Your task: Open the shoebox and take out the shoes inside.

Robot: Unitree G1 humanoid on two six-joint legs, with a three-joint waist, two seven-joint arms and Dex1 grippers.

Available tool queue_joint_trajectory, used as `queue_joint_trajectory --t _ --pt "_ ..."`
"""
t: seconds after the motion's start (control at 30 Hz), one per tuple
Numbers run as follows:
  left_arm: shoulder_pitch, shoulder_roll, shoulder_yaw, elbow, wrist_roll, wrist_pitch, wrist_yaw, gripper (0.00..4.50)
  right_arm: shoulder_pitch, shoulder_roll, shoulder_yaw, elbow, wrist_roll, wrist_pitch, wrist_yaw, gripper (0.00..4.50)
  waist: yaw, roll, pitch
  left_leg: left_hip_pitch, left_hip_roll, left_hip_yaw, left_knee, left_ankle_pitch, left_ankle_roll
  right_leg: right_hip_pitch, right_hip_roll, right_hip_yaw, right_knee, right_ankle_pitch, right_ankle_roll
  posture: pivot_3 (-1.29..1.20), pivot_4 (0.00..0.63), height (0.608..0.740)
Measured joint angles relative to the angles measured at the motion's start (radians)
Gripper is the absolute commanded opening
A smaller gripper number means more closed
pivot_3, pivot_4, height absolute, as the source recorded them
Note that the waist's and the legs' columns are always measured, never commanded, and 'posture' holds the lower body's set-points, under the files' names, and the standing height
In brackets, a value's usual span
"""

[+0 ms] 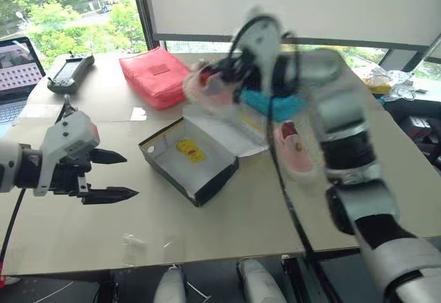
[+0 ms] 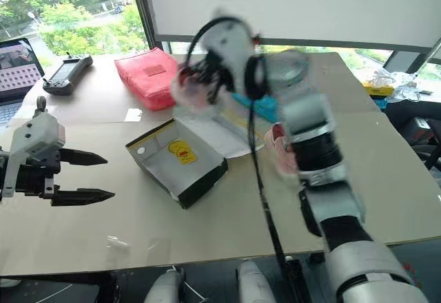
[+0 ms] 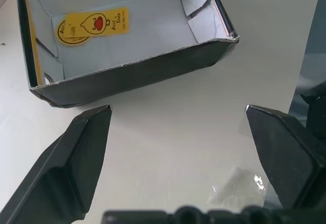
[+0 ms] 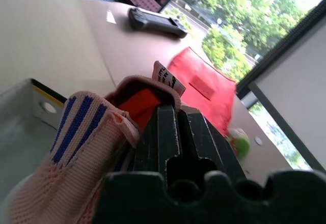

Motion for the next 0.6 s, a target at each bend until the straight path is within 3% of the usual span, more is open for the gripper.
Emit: queue_joint_trajectory --t 0.13,0.23,0.43,0.57,0.6 --pt "-0.054 -0.025 -0.042 0.024 -0.009 -0.024 0.004 4.50 -0.017 -0.176 -0.089 0.167 0.002 0.007 0.002 0.12 0.000 0.000 0.000 0.000 0.000 0.001 -0.003 0.000 0.000 -0.001 0.000 0.000 -0.001 0.000 0.002 0.00 0.150 0.740" --pt "-0.084 -0.044 -0.077 0.033 -0.011 -0.041 0.005 4.50 0.113 -0.270 -0.162 0.260 0.001 -0.095 -0.032 0.12 -0.003 0.000 0.000 0.000 0.000 0.001 -0.003 -0.001 0.002 -0.001 0.000 0.000 -0.001 0.000 0.006 0.00 0.150 0.740" --pt "-0.127 -0.063 -0.115 0.065 -0.003 -0.077 0.009 4.50 0.276 -0.283 -0.240 0.399 0.066 -0.125 -0.013 0.12 -0.026 0.008 0.005 0.001 -0.001 0.001 -0.002 -0.001 0.002 -0.001 0.000 0.002 0.002 0.001 0.007 0.00 0.150 0.740" --pt "-0.154 -0.080 -0.157 0.086 0.012 -0.105 0.016 4.50 0.357 -0.267 -0.250 0.486 0.068 -0.268 -0.057 0.12 -0.030 0.008 0.005 0.003 -0.001 0.002 0.001 -0.001 0.002 0.001 0.000 0.003 0.002 0.002 0.008 0.00 0.150 0.740" --pt "-0.161 -0.083 -0.166 0.089 0.014 -0.109 0.016 4.50 0.377 -0.268 -0.245 0.511 0.055 -0.302 -0.069 0.39 -0.029 0.008 0.005 0.003 -0.002 0.001 0.001 -0.001 0.002 0.002 0.000 0.004 0.002 0.002 0.008 0.00 0.150 0.740"
